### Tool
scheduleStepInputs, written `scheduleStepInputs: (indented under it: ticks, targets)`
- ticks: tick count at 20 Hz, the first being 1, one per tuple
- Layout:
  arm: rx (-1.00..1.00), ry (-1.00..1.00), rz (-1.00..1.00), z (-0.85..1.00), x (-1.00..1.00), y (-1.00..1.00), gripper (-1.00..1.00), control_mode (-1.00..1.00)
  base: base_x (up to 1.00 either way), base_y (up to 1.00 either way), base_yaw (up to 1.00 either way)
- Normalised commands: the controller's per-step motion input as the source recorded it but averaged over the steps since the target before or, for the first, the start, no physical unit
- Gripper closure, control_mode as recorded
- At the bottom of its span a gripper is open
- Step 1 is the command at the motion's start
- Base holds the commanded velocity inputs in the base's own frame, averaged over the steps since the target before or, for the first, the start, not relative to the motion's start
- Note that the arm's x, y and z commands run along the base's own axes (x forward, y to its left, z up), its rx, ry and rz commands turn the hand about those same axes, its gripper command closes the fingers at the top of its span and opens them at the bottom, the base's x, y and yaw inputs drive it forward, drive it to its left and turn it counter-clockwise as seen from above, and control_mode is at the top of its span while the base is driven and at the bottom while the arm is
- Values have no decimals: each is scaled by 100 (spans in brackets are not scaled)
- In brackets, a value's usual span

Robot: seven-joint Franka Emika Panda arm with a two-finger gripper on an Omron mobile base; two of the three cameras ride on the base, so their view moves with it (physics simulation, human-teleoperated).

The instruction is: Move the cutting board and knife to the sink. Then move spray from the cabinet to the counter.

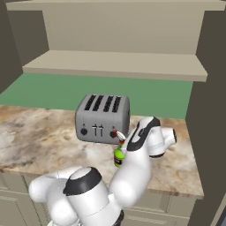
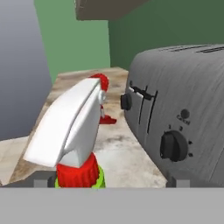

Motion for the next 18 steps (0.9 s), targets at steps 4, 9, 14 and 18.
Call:
scheduleStepInputs:
  ticks: [4,9,14,18]
  targets:
    - [0,3,-11,0,-12,-33,-100,-100,0,0,0]
    - [1,0,-13,4,-38,-38,-100,-100,0,0,0]
    - [1,0,-13,23,-51,-32,-100,-100,0,0,0]
    - [0,-2,-17,44,-73,-11,-100,-100,0,0,0]
